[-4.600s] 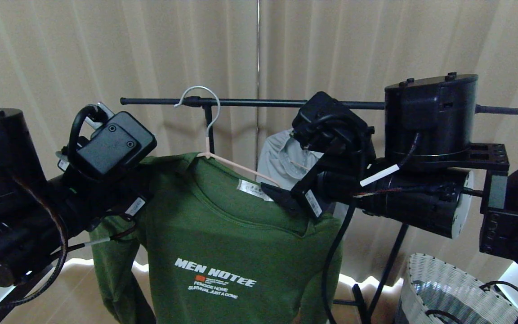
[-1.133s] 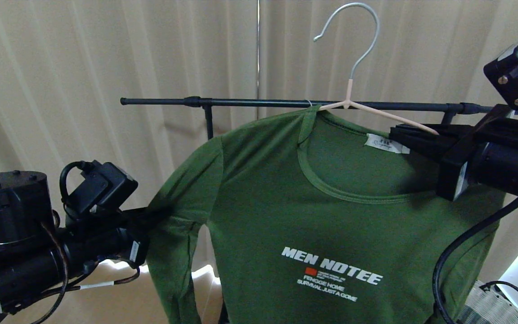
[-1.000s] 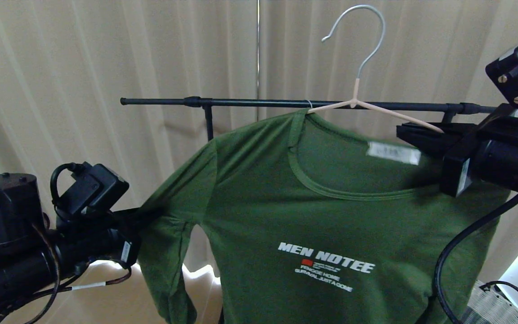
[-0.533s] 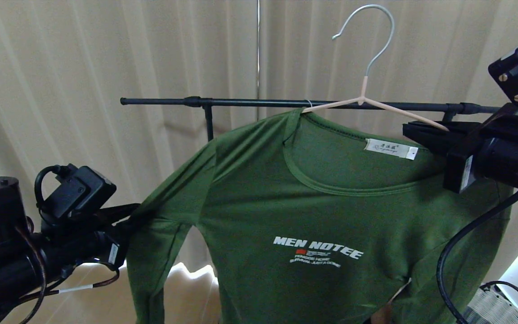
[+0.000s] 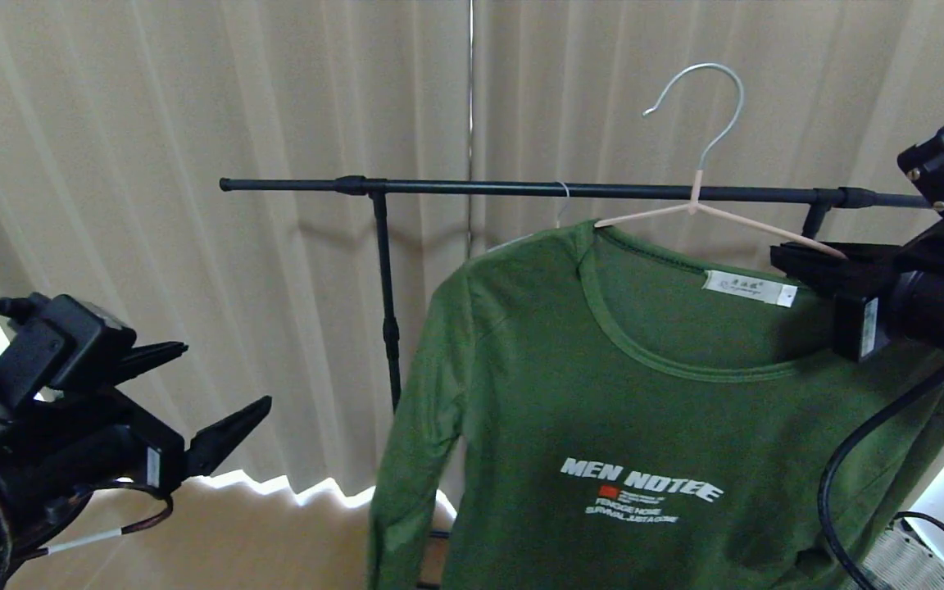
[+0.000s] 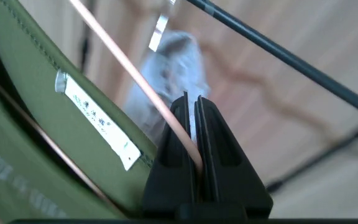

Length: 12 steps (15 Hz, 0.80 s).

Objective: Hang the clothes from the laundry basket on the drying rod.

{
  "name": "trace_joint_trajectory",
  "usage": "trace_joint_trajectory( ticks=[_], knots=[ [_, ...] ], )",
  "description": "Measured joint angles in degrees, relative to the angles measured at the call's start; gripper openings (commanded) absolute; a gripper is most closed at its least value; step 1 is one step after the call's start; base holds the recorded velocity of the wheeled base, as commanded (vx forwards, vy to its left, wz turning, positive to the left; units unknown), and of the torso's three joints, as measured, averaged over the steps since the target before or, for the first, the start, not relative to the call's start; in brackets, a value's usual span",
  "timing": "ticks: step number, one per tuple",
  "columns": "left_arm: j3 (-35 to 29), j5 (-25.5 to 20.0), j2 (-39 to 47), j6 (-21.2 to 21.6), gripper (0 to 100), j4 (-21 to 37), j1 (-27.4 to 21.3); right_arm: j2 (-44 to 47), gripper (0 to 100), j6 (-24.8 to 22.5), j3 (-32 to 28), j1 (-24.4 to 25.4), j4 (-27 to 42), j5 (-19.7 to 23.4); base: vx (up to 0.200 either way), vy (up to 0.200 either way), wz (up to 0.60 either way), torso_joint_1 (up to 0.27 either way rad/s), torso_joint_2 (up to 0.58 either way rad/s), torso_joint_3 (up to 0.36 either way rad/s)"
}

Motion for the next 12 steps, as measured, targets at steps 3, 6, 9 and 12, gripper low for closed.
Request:
trace_joint_trajectory(
  ticks=[3,6,9,12],
  knots=[
    [4.5,-0.1,-6.6,-1.5,100,0.1,0.1,-1.5,0,-0.1,3.4,-5.3,0.1,-0.1,0.0,0.0,0.0,0.0,0.0,0.0],
    [8.7,0.0,-12.8,-10.7,100,0.1,0.3,-3.8,0,-0.2,6.7,-11.6,2.7,-1.3,0.0,0.0,0.0,0.0,0.0,0.0],
    [12.4,0.1,-17.6,-15.5,100,0.2,0.4,-6.4,0,-0.2,8.0,-18.1,6.9,-3.4,0.0,0.0,0.0,0.0,0.0,0.0],
    [14.6,0.0,-20.2,-14.6,100,0.4,0.2,-9.1,0,-0.6,8.3,-25.4,11.2,-5.8,0.0,0.0,0.0,0.0,0.0,0.0]
  ],
)
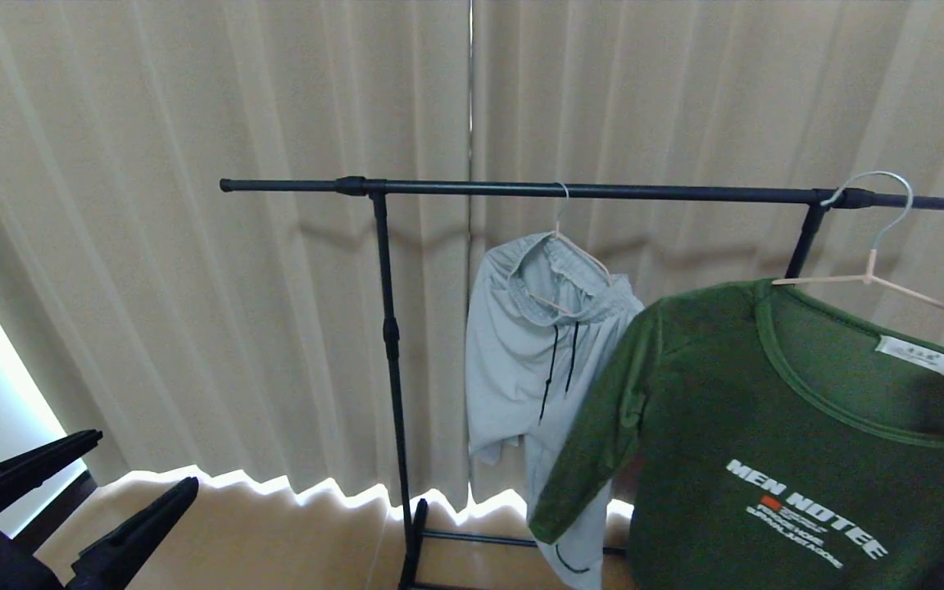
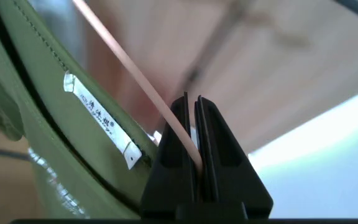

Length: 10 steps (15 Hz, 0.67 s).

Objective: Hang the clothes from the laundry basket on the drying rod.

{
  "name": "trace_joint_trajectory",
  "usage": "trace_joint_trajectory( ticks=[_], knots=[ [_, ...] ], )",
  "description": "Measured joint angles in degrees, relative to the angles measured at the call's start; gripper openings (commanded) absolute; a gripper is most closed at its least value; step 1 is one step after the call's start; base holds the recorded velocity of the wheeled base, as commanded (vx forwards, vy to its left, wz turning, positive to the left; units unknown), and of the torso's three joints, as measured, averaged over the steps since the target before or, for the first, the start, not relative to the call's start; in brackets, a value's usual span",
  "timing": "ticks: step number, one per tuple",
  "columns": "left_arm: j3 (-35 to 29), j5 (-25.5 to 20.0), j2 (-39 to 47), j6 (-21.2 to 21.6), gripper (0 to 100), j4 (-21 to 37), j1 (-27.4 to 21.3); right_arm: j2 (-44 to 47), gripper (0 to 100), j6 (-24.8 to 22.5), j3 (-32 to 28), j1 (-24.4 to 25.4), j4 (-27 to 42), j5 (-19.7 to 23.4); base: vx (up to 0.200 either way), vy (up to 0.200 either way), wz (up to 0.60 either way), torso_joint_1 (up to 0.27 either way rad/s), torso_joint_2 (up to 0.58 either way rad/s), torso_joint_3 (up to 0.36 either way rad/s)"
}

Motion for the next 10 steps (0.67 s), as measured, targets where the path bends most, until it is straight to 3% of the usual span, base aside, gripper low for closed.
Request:
trace_joint_trajectory(
  ticks=[3,7,10],
  knots=[
    [0.5,0.0,-1.3,0.1,100,0.0,0.0,-3.9,0,-3.4,0.7,-5.6,4.0,-1.9,0.0,0.0,0.0,0.0,0.0,0.0],
    [0.7,-0.2,-2.0,0.4,100,0.0,-0.7,-7.7,0,-4.7,3.5,-9.8,4.1,-4.5,0.0,0.0,0.0,0.0,0.0,0.0],
    [0.8,-0.2,-2.1,1.1,100,0.1,-3.3,-8.3,0,-4.8,3.6,-10.4,3.9,-4.8,0.2,0.0,0.0,-0.009,0.0,0.006]
  ],
)
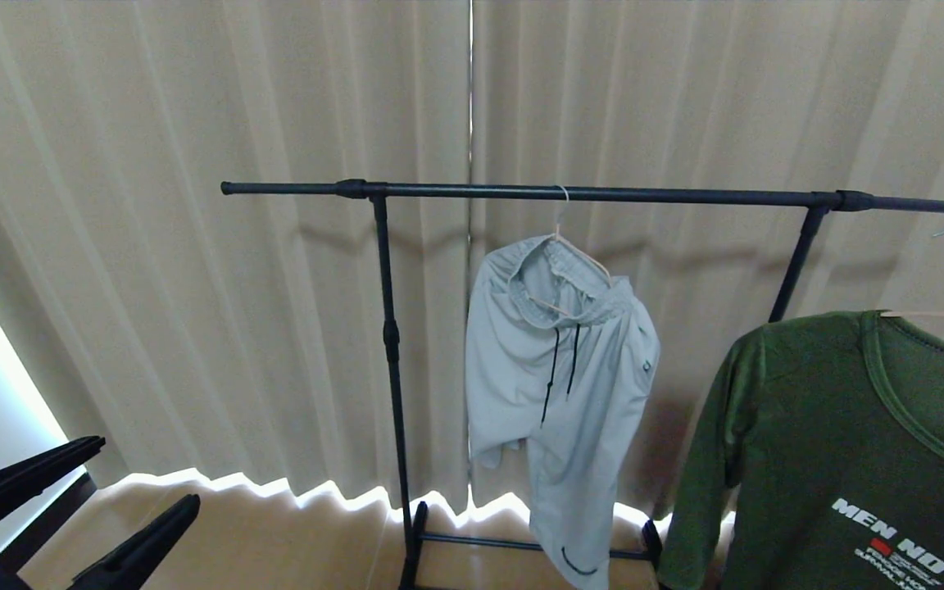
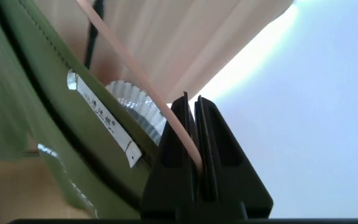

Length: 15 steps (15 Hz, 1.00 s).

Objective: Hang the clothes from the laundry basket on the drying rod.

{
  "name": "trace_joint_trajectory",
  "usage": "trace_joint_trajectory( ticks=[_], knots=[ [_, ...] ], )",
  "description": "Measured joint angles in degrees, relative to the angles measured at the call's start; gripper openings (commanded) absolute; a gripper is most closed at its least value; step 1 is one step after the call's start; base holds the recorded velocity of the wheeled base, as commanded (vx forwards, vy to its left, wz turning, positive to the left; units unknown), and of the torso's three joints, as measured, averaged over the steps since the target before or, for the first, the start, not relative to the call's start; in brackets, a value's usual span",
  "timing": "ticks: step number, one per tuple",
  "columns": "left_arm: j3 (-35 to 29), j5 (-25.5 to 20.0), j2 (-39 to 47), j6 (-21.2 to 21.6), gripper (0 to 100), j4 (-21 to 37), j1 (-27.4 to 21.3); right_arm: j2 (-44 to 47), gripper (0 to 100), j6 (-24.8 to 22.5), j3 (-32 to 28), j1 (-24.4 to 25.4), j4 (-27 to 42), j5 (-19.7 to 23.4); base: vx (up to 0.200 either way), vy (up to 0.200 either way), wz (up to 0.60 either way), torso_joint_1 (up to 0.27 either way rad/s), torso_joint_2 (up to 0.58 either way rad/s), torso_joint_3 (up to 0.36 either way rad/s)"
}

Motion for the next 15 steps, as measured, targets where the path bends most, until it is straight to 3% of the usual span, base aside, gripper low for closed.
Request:
trace_joint_trajectory(
  ticks=[4,10,15],
  knots=[
    [0.6,0.1,0.3,0.0,100,0.1,-5.8,0.1,0,0.0,0.0,-0.1,0.0,0.0,0.2,0.0,0.0,0.007,0.0,0.002],
    [1.0,0.2,0.4,0.1,100,0.0,-7.5,2.8,0,0.1,-0.5,-0.1,-2.0,0.2,0.2,0.0,0.0,0.002,0.0,0.003],
    [1.4,0.2,0.1,0.1,100,0.0,-7.4,8.1,0,0.2,-1.4,0.1,-6.3,0.3,0.0,0.0,0.0,0.0,0.0,0.0]
  ],
)
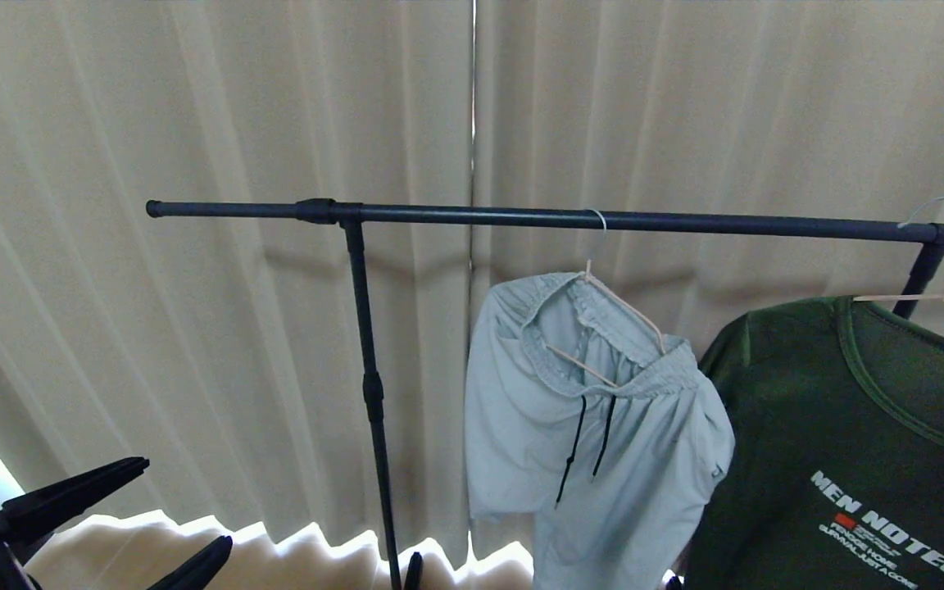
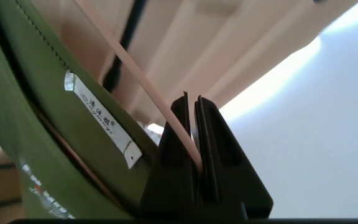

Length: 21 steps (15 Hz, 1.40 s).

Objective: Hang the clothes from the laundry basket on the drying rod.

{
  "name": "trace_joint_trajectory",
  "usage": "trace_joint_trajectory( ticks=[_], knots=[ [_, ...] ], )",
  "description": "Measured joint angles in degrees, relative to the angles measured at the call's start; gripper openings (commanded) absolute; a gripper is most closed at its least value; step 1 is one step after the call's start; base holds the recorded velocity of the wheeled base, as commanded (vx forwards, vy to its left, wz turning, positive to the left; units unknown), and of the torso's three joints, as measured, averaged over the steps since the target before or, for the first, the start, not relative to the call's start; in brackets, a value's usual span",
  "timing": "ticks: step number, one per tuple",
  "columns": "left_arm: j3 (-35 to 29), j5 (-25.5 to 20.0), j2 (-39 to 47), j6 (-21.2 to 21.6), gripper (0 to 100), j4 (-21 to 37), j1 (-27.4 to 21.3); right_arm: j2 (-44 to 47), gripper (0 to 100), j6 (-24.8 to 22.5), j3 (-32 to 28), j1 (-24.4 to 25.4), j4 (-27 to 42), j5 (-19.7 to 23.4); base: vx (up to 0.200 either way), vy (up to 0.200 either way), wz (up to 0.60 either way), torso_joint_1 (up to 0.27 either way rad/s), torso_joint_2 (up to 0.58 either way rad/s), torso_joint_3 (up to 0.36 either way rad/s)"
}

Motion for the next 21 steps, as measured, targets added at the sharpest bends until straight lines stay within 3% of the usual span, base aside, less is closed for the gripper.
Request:
trace_joint_trajectory(
  ticks=[5,12,19,20,21],
  knots=[
    [-0.1,0.1,-1.0,0.1,100,-0.1,0.2,9.6,0,1.9,-6.5,2.0,-0.4,-0.4,0.0,0.0,0.0,0.0,0.0,0.0],
    [-0.1,0.1,-1.2,0.1,100,0.0,0.2,23.4,0,4.4,-15.8,10.0,-0.4,-6.6,0.0,0.0,0.0,0.0,0.0,0.0],
    [0.0,0.1,-1.2,0.1,100,0.0,0.2,28.9,0,5.3,-17.1,14.5,-0.4,-8.2,0.0,0.0,0.0,0.0,0.0,0.0],
    [0.0,0.1,-1.2,0.1,100,0.0,0.2,28.9,100,5.9,-16.7,14.9,-0.4,-8.2,0.0,0.0,0.0,0.0,0.0,0.0],
    [0.0,0.1,-1.2,0.1,100,0.0,0.2,28.8,100,6.5,-16.4,15.4,-0.4,-8.2,0.0,0.0,0.0,0.0,0.0,0.0]
  ],
)
